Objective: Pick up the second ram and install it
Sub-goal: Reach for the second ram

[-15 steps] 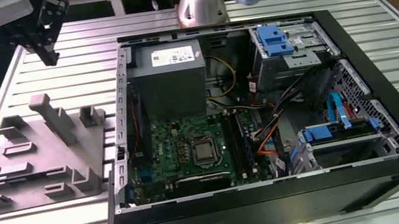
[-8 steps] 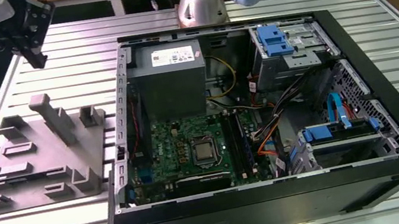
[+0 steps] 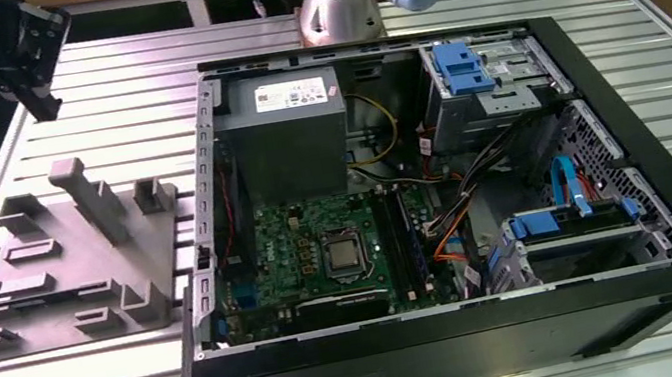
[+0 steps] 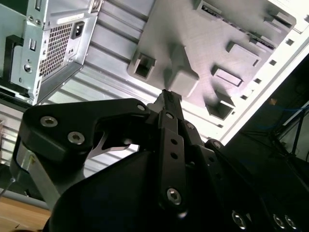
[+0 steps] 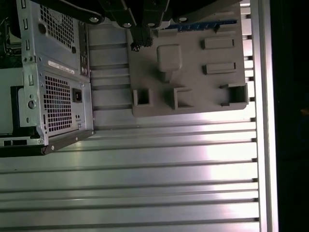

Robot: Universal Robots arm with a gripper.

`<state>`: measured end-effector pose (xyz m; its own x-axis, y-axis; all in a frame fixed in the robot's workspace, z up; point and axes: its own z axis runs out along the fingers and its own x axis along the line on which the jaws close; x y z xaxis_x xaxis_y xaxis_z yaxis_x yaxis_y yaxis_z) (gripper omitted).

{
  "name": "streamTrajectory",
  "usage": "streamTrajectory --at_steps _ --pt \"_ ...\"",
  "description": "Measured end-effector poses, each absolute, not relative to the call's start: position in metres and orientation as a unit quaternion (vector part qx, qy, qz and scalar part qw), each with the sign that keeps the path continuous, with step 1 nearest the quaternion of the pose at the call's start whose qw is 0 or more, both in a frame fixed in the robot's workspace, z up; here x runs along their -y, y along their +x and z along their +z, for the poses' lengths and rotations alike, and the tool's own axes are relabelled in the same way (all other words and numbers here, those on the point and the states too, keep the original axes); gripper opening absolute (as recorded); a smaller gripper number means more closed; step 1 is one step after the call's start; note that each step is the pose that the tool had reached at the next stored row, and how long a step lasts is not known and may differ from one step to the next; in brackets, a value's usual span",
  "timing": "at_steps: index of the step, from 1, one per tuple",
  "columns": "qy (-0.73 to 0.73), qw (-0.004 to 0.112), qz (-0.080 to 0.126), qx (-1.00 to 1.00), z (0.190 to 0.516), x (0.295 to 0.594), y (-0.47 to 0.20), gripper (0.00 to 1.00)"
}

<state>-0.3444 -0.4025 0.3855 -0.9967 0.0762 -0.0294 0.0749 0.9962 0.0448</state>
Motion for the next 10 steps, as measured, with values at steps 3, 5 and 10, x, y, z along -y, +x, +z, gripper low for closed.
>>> streamTrajectory --at_steps 3,5,10 --pt "0.038 0.016 0.022 -0.999 0.384 0.404 -0.349 0.10" --pt "0.038 0.015 0.022 -0.999 0.383 0.406 -0.352 0.10" --pt "0.038 0.016 0.022 -0.999 0.379 0.411 -0.360 0.10"
